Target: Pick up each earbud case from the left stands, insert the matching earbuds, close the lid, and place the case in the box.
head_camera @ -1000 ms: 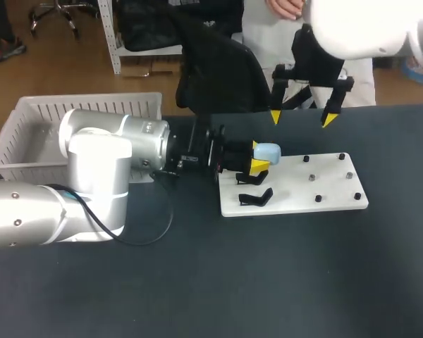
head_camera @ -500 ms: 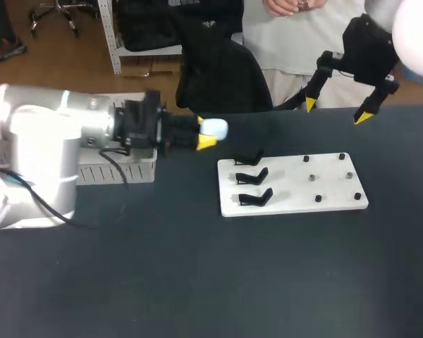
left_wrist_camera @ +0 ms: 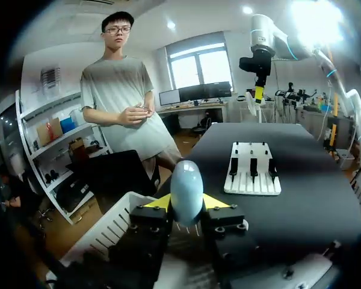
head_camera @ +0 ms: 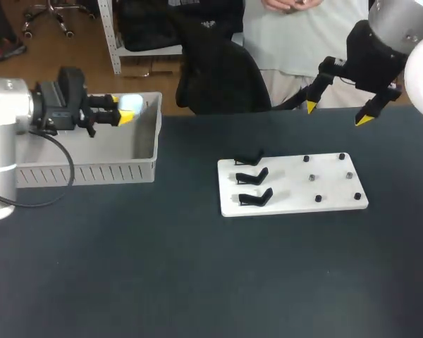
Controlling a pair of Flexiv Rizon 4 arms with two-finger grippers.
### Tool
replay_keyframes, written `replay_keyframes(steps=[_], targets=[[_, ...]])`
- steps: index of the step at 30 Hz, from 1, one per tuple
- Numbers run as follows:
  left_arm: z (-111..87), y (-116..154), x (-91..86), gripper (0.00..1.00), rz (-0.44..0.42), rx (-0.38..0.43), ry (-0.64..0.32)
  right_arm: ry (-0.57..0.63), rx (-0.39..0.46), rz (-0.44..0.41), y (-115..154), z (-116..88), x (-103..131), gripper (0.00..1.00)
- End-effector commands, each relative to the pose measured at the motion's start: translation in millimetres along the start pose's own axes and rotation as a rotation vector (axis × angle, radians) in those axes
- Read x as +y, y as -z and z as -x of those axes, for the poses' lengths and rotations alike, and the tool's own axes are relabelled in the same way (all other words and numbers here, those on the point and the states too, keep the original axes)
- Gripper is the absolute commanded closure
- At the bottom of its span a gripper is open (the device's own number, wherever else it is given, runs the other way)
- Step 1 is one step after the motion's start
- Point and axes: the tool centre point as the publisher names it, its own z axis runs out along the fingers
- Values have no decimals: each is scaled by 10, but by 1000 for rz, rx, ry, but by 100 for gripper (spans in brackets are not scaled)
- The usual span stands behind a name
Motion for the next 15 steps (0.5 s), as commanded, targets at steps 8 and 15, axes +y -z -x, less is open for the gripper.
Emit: replay_keyframes(steps=[8,15], targets=[[-206,77,219,100,-39,84,33,-2,-47,-1,10,-39,-11,0],[-226,216,356,0,12,108,35,-2,-47,-1,10,-39,-11,0]])
